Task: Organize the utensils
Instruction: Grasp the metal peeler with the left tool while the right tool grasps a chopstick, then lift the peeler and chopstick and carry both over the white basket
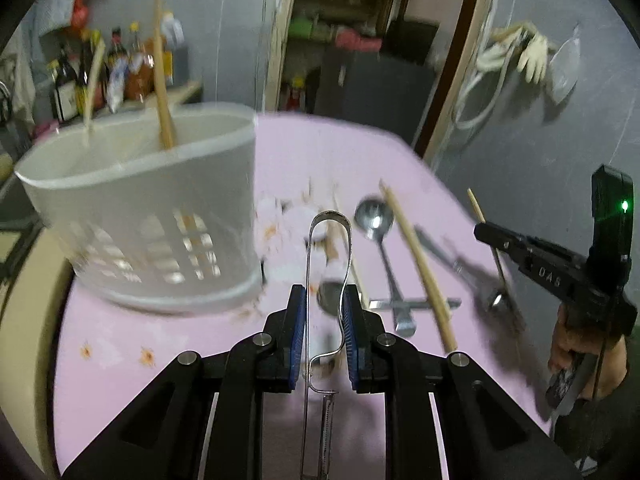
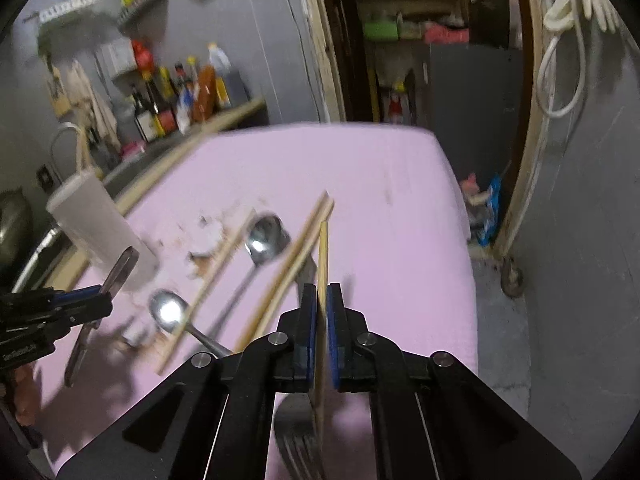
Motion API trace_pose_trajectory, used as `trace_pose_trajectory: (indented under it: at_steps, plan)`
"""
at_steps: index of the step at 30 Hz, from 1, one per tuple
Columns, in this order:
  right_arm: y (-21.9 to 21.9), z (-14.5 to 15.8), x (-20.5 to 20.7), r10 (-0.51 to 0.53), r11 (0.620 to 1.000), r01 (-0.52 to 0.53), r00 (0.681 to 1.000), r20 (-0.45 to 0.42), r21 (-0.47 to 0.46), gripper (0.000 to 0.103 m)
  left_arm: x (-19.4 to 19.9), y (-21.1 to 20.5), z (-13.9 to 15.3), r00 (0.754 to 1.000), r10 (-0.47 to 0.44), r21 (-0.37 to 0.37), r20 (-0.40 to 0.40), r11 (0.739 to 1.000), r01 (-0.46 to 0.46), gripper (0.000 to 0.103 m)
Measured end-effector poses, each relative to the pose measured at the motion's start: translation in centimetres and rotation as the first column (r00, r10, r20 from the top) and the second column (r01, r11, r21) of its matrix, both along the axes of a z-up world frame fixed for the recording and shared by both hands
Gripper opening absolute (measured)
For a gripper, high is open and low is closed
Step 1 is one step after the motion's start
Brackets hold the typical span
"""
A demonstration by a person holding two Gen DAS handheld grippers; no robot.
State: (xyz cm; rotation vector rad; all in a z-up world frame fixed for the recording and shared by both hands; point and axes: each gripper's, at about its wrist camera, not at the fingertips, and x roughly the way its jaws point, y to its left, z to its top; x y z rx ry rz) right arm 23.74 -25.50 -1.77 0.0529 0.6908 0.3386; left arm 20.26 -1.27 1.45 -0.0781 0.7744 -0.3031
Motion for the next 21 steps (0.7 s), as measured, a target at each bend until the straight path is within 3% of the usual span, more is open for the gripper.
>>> trace_pose_trajectory:
  at_steps: [4,8,14,21]
  plan:
    - [0.7,2.2,-1.9,-0.026,1.000,0.023,0.986,0.164,0.021,0.003,-1.8,0.2,1.4,0.986,0.027,-0.047,0.165,0.999,-0.019,0.015]
    - [1.6,4.0,-4.1,-0.062,0.998,0.061,0.944,0.325,0.014,0.003,-2.4,0.2,2.5,0.958,0.051,-0.090,0.281,0.996,-0.026,0.015]
    - [3.5,7.2,-6.5,-0.101,0.995,0.076,0.835,0.541,0.068,0.003,-2.7,1.1,4.9,0.903,0.091,-0.156,0.421,0.987,-0.026,0.015]
    - [6.8,10.9,-7.5,-0.102,0.995,0.063,0.697,0.710,0.081,0.003,-1.1,4.0,9.0,0.842,0.097,-0.187,0.530,0.982,0.004,0.015]
